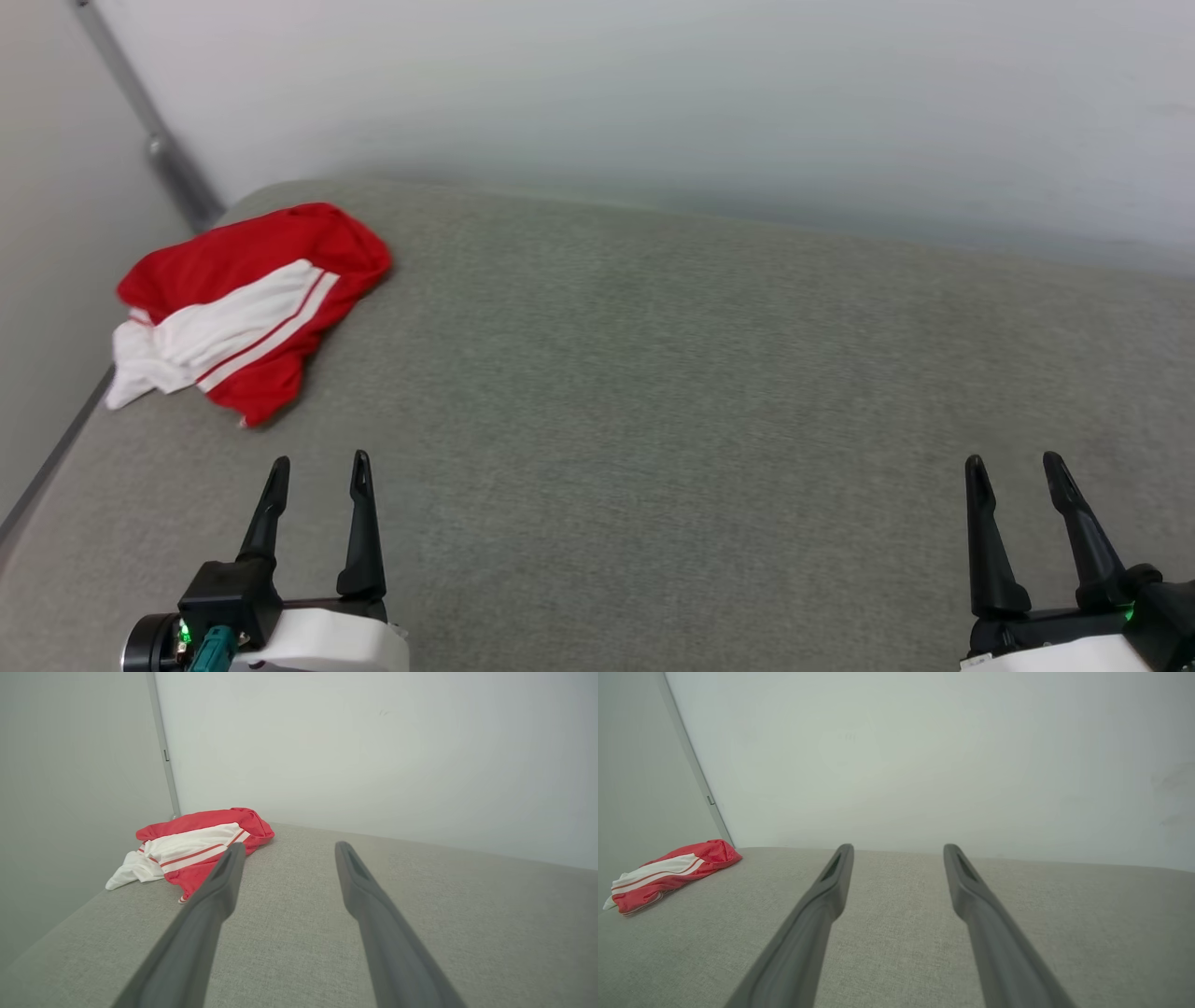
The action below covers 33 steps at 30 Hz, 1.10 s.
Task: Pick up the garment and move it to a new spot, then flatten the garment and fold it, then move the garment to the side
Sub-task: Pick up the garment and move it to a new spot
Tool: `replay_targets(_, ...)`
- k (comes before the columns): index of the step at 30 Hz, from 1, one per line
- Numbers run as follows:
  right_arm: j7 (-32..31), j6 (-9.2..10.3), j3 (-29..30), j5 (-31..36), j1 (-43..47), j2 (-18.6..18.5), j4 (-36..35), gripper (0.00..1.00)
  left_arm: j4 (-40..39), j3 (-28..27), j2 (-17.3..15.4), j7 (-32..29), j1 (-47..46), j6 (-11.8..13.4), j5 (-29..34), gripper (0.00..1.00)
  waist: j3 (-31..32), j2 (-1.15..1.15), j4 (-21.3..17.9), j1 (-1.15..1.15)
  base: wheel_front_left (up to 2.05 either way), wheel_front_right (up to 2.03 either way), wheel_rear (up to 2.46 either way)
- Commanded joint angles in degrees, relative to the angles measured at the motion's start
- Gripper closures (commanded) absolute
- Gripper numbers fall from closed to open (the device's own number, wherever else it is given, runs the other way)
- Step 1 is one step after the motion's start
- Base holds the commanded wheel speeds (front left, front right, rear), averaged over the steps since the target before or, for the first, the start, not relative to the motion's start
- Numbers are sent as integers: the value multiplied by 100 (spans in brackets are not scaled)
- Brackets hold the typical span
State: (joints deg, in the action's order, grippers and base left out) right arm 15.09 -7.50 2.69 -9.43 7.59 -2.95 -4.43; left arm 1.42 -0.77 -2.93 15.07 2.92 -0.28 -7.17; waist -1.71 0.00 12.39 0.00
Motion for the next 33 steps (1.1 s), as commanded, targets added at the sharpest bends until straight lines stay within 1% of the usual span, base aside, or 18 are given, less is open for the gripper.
replay_targets(1,11,2,-9,25,38,13,-25,0,-2,-27,7,16,-74,9,10,0,-28,0,215,0,0,0,0)
replay_targets(3,12,2,-18,29,32,14,-33,0,-2,-45,7,16,-85,24,19,0,-42,0,384,0,0,0,0)
replay_targets(4,12,2,-36,53,23,14,-31,0,-2,-64,7,16,-82,27,-1,0,-53,0,549,0,0,0,0)
replay_targets(5,12,2,-36,53,23,14,-31,0,-2,-64,7,16,-82,27,-1,0,-53,0,549,0,0,0,0)
replay_targets(15,12,2,-86,71,11,14,-36,0,32,-126,7,16,-98,55,-4,0,-73,0,1351,0,0,0,0)
replay_targets(19,12,2,-107,94,-18,14,-28,0,47,-165,6,16,-94,65,-22,0,-95,0,1607,0,0,0,0)
replay_targets(22,12,2,-125,108,-51,13,-16,0,59,-223,7,16,-57,77,-35,0,-97,0,1711,0,0,0,0)
replay_targets(26,12,2,-143,101,-39,13,-8,0,82,-319,7,16,-4,139,-55,0,-79,0,1750,0,0,0,0)
replay_targets(31,12,2,-173,133,-43,13,-18,0,116,-458,7,16,-103,129,-95,0,-110,0,1643,0,0,0,0)
replay_targets(33,12,2,-170,157,-75,13,-38,0,126,-545,7,16,-260,36,-73,0,-167,0,1576,0,0,0,0)
